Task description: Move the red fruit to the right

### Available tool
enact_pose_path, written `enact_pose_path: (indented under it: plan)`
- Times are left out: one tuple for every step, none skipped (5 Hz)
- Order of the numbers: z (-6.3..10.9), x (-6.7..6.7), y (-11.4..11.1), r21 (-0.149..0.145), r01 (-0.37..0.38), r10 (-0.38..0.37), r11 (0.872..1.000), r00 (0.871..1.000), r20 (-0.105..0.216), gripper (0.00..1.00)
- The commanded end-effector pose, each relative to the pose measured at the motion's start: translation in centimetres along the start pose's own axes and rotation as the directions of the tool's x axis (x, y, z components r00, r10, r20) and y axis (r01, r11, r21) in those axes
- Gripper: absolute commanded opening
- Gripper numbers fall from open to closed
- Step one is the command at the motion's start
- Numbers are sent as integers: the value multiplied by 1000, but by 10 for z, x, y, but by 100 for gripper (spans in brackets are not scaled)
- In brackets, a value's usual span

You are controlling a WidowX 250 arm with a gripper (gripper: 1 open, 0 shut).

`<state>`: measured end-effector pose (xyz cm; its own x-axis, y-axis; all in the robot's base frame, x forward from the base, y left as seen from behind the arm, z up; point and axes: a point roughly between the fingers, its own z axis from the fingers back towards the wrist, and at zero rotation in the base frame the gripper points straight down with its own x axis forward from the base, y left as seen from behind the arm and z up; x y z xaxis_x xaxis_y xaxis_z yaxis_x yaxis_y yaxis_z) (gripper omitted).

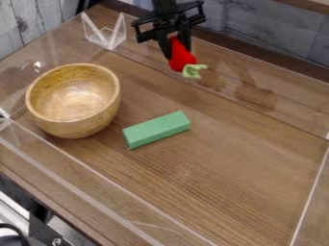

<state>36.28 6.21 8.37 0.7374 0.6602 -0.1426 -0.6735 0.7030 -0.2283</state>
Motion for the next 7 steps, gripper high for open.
enact_pose_path:
  plan:
    - [51, -1, -26, -59, 16, -9, 998, 994, 112, 0]
    - [62, -2, -25, -70, -33, 42, 997, 991, 130, 0]
    - [61, 3, -18, -73, -66, 76, 995, 986, 146, 0]
    - [54, -23, -20, -51, 10, -3, 999, 992, 128, 0]
    - [47, -49, -24, -28, 110, -107, 993, 988, 107, 0]
    - [43, -83, -20, -21, 164, -161, 986, 983, 91, 0]
    - [33, -116, -15, -3, 257, -256, 966, 964, 66, 0]
